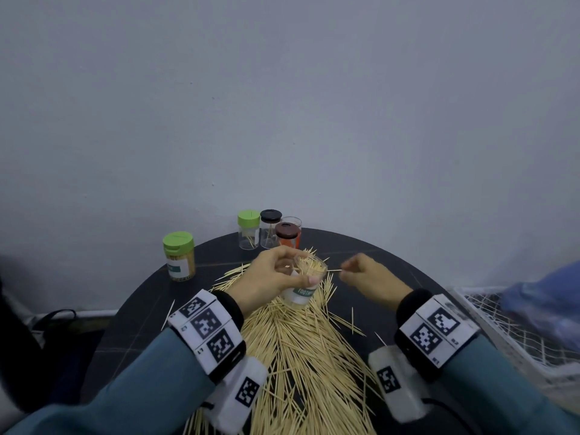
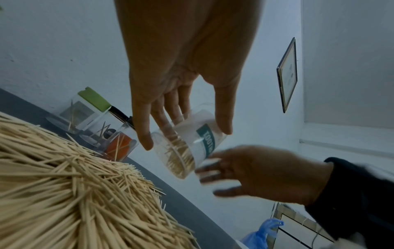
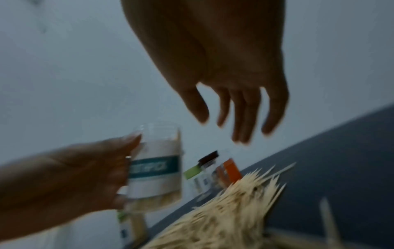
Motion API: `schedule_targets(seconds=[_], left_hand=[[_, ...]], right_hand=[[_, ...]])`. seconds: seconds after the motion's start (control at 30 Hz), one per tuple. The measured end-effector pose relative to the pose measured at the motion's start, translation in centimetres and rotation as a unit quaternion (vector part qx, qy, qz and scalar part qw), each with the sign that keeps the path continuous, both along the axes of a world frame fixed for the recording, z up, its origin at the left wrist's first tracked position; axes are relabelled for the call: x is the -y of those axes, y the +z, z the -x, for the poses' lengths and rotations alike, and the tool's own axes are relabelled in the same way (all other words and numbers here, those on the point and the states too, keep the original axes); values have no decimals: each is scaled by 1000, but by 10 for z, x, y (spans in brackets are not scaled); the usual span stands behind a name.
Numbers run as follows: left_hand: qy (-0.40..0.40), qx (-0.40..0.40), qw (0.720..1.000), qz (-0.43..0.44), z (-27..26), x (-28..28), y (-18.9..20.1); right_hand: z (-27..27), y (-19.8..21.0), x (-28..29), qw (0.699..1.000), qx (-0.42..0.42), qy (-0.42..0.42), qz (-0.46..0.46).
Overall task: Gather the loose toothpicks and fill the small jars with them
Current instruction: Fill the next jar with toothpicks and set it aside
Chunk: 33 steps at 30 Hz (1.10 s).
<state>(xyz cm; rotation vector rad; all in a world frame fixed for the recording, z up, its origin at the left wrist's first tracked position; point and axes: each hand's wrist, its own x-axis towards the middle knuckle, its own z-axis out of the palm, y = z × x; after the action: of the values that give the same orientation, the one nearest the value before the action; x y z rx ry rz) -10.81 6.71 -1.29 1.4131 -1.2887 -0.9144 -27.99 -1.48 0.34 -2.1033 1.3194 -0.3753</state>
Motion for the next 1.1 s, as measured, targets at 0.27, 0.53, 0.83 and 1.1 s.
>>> schedule_targets(seconds=[0.27, 0.53, 0.83, 1.1], left_hand=[[-7, 23, 1000, 8, 2, 0, 3], [1, 28, 1000, 12, 2, -2, 2], [15, 28, 999, 30, -7, 2, 5], [18, 31, 999, 30, -9, 3, 3]], right_hand=[[31, -11, -21, 916, -401, 17, -16], [9, -18, -22, 928, -368, -13, 56], [-21, -19, -6, 961, -273, 26, -16], [-38, -23, -18, 945, -315, 85, -16]])
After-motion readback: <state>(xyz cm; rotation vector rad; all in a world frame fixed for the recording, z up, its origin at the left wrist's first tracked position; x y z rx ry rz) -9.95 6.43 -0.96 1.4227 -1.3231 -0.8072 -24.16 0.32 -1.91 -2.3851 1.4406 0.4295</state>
